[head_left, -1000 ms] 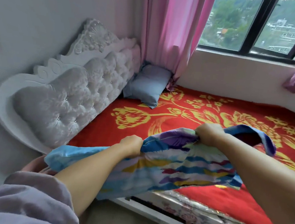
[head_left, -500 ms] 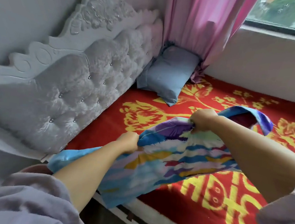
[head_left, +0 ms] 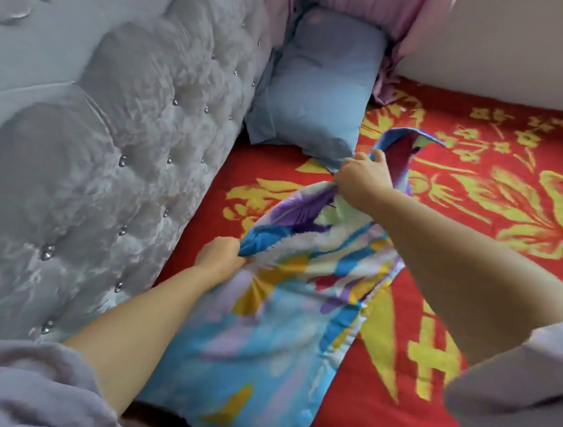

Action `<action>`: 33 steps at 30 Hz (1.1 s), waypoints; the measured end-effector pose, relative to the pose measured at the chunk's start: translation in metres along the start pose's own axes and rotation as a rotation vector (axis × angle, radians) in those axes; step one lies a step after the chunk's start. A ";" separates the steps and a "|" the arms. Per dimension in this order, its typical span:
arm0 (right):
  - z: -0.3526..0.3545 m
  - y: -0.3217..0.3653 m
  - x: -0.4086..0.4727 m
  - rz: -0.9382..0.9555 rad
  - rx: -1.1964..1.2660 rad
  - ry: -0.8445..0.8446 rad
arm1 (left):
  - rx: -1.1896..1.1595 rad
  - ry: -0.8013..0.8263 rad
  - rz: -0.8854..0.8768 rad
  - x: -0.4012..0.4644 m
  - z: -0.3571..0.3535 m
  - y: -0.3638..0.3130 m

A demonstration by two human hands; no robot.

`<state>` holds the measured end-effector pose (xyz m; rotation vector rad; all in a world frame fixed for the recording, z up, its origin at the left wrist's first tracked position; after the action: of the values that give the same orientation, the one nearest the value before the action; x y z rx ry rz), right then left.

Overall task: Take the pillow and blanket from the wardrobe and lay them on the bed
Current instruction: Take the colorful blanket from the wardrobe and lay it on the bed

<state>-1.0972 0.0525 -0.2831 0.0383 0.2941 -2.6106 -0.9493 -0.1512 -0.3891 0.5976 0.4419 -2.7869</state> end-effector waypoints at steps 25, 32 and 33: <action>-0.354 0.106 -0.186 -1.498 1.610 -0.200 | -0.404 -0.055 0.098 0.166 -0.103 0.127; -0.303 0.064 -0.105 -1.277 1.636 -0.348 | -0.578 -0.484 0.083 0.142 -0.033 0.145; -0.297 0.058 -0.087 -1.221 1.621 -0.344 | -0.573 -0.490 0.114 0.147 -0.029 0.152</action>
<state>-1.0013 0.1095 -0.5774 -0.0573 -2.5634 -2.8846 -1.0222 -0.3082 -0.5147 -0.1778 0.9903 -2.4001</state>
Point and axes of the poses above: each hand's wrist, its own x-axis towards the middle knuckle, its own z-axis out of the back of the hand, y = z × x, the point moved 7 cm from there along x, towards the middle knuckle, and after that the axes turned 5 degrees about x, right-handed, at the moved point
